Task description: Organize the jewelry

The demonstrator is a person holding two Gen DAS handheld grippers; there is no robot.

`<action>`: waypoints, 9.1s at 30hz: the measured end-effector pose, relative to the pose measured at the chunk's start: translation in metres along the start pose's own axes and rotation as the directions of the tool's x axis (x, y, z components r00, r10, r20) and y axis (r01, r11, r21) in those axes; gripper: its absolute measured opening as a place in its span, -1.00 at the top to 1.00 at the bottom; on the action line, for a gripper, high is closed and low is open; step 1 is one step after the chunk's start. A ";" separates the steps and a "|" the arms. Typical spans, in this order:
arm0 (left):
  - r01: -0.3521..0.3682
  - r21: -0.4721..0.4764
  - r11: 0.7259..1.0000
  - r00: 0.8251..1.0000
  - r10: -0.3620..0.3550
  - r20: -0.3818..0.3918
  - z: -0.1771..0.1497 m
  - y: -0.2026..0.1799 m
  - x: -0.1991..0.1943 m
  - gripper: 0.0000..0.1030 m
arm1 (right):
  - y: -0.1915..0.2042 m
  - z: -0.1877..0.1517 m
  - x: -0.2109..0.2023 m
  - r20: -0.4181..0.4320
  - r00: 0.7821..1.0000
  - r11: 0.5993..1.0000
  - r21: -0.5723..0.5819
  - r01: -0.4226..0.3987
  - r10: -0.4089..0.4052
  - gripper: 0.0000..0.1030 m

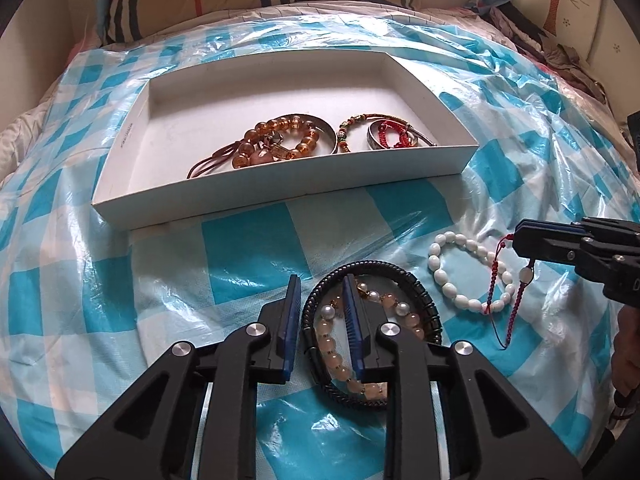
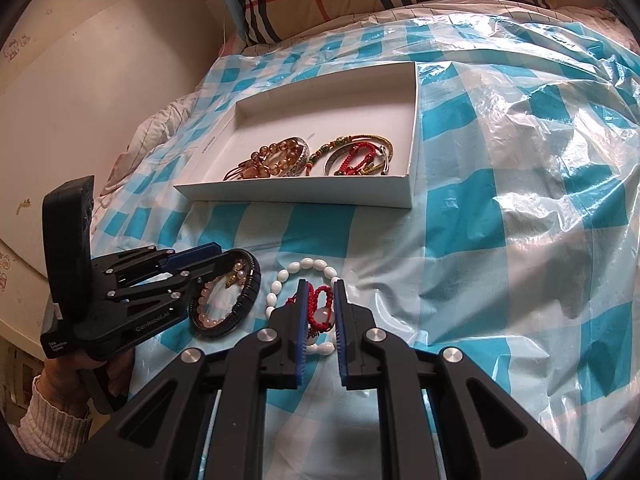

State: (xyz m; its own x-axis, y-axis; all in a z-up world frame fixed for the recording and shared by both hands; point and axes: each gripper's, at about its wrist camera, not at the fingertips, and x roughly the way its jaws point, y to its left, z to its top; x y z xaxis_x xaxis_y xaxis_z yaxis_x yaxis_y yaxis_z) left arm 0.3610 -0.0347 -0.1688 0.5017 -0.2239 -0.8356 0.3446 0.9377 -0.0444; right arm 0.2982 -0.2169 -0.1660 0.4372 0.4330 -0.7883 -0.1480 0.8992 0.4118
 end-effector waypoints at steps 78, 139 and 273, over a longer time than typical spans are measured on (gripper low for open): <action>-0.030 -0.244 0.969 0.968 0.089 0.235 0.079 0.048 -0.030 0.88 | 0.026 0.106 0.008 0.296 0.953 0.997 -0.067 -0.047 0.065 0.54; 0.000 -0.001 1.000 1.000 0.000 -0.023 -0.026 -0.026 -0.021 0.86 | 0.019 -0.008 0.035 -0.072 0.993 0.988 -0.126 0.088 -0.098 0.84; -0.126 -0.198 0.972 0.959 0.171 0.227 0.041 0.009 -0.112 -0.22 | 0.033 0.043 -0.047 0.203 0.978 0.997 -0.048 0.065 -0.053 0.36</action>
State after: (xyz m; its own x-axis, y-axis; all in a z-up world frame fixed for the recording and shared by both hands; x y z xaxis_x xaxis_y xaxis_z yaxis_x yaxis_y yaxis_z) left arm 0.3405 -0.0119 -0.0534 0.7201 -0.1151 -0.6843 0.1149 0.9923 -0.0460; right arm 0.3109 -0.2106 -0.0956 0.6154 0.3624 -0.7000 -0.1622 0.9273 0.3375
